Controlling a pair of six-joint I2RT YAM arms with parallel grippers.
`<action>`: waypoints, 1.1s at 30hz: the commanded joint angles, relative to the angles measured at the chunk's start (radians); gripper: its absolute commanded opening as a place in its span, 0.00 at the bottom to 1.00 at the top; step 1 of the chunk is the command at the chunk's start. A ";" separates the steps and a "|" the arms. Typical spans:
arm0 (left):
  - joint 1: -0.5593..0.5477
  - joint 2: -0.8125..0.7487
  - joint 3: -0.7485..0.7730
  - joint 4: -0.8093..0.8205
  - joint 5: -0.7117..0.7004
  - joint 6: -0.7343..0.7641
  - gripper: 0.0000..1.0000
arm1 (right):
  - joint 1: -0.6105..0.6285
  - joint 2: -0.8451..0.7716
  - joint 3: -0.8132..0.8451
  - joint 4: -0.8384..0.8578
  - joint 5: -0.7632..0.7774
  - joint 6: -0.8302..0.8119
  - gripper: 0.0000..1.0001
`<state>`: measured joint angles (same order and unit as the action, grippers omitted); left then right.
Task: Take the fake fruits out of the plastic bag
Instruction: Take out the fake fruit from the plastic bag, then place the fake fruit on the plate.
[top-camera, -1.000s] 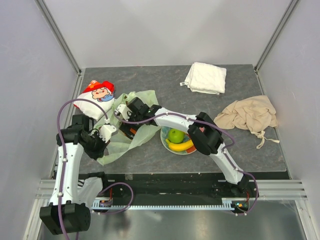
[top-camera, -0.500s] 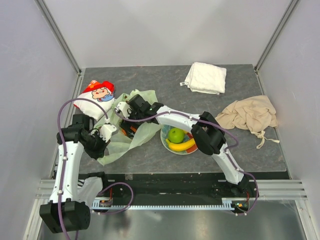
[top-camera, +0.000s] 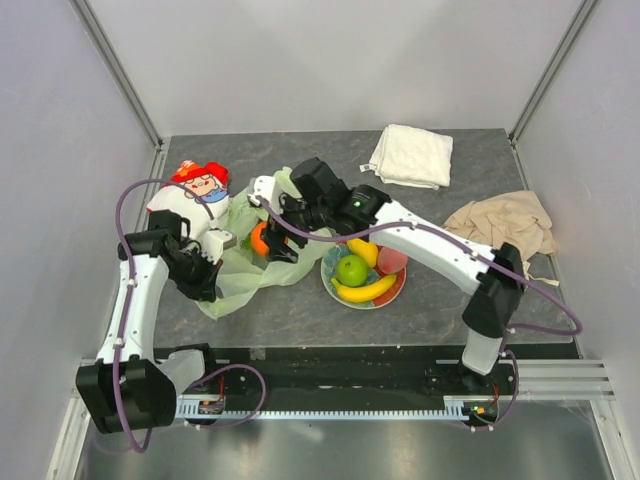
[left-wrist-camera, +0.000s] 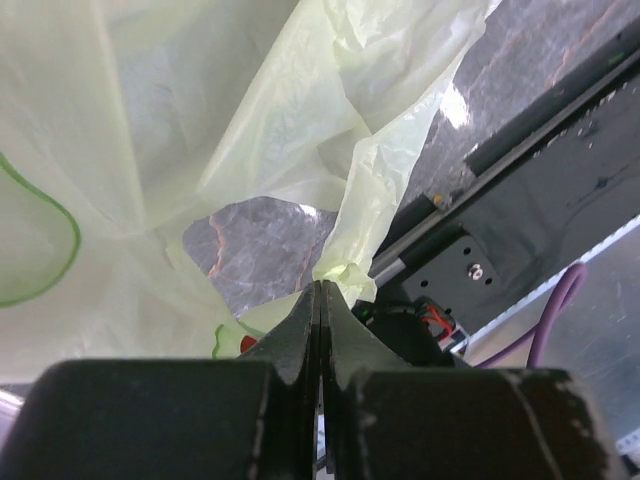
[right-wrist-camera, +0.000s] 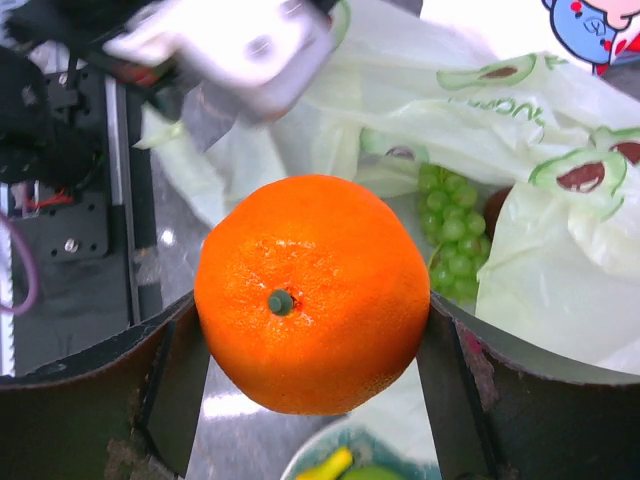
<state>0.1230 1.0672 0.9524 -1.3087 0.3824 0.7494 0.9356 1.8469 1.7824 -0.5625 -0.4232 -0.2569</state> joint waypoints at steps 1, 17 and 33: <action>0.004 0.042 0.051 0.112 0.058 -0.129 0.02 | -0.020 -0.109 -0.106 -0.085 0.010 -0.076 0.42; -0.025 0.151 0.256 0.481 0.179 -0.456 0.02 | -0.210 -0.029 -0.152 -0.201 0.087 -0.314 0.40; -0.026 0.538 0.635 0.802 0.381 -0.832 0.02 | -0.231 0.166 0.009 -0.330 0.119 -0.398 0.38</action>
<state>0.1020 1.5063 1.4296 -0.6491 0.6697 0.0620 0.7174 1.9835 1.7176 -0.8558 -0.3180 -0.6170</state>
